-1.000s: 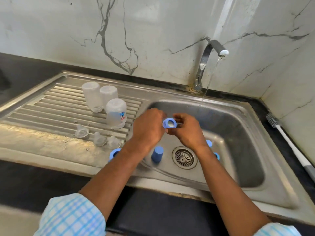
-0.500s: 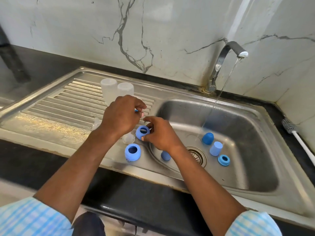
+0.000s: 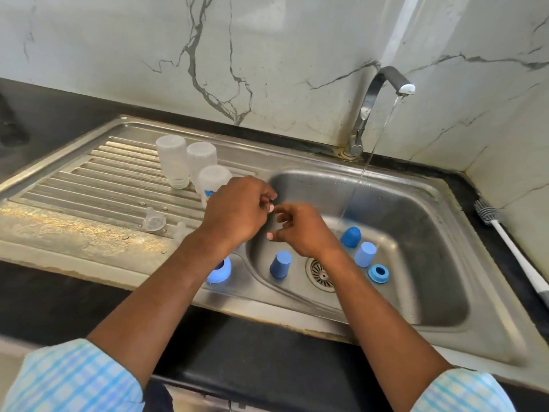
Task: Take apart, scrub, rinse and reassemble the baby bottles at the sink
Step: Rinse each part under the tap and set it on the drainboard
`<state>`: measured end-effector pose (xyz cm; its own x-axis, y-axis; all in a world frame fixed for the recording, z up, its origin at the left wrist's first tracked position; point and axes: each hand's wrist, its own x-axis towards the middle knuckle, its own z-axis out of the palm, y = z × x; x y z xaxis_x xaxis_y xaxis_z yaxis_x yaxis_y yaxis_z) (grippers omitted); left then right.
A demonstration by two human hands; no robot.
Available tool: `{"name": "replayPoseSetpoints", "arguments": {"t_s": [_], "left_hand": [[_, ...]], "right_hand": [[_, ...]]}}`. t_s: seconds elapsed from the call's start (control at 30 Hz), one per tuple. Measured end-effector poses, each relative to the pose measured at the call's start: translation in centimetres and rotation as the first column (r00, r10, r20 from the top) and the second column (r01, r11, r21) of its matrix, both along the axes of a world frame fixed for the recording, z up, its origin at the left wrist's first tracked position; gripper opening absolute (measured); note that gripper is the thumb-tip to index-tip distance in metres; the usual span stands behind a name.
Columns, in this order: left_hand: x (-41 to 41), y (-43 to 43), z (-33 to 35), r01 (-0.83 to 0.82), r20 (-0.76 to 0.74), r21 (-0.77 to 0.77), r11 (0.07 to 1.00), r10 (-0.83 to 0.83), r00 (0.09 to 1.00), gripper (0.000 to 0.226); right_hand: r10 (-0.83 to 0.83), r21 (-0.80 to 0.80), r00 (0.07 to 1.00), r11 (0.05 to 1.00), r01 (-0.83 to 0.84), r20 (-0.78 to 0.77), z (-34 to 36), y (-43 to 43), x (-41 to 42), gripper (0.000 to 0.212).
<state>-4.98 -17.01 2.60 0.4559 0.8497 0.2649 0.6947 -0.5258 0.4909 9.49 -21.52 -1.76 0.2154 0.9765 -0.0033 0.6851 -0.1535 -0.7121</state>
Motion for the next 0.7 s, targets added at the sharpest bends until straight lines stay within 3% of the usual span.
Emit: {"name": "replayPoseSetpoints", "arguments": {"t_s": [0.2, 0.4, 0.5, 0.63, 0.7], "left_hand": [[5.1, -1.1, -1.0, 0.133, -0.11, 0.01, 0.991, -0.131, 0.985, 0.022], [11.1, -1.5, -2.4, 0.208, -0.144, -0.079, 0.975, -0.218, 0.965, 0.021], [13.8, -1.4, -3.6, 0.2, -0.158, -0.133, 0.971, -0.22, 0.963, 0.021], [16.3, -0.5, -5.9, 0.172, -0.157, -0.202, 0.964, -0.205, 0.966, 0.021], [16.4, -0.2, -7.3, 0.139, -0.165, -0.219, 0.966, -0.177, 0.97, 0.022]], "right_hand": [[-0.187, -0.221, 0.967, 0.949, 0.223, 0.175, -0.6, -1.4, 9.2, 0.053], [-0.304, -0.402, 0.804, 0.743, 0.536, 0.511, -3.5, -3.4, 16.9, 0.043], [-0.278, -0.499, 0.79, 0.65, 0.573, 0.546, -5.4, -4.4, 18.8, 0.041], [-0.333, -0.604, 0.825, 0.564, 0.562, 0.457, -8.0, -4.4, 19.5, 0.069], [-0.317, -0.623, 0.833, 0.555, 0.551, 0.454, -8.7, -4.5, 18.9, 0.073]]}}
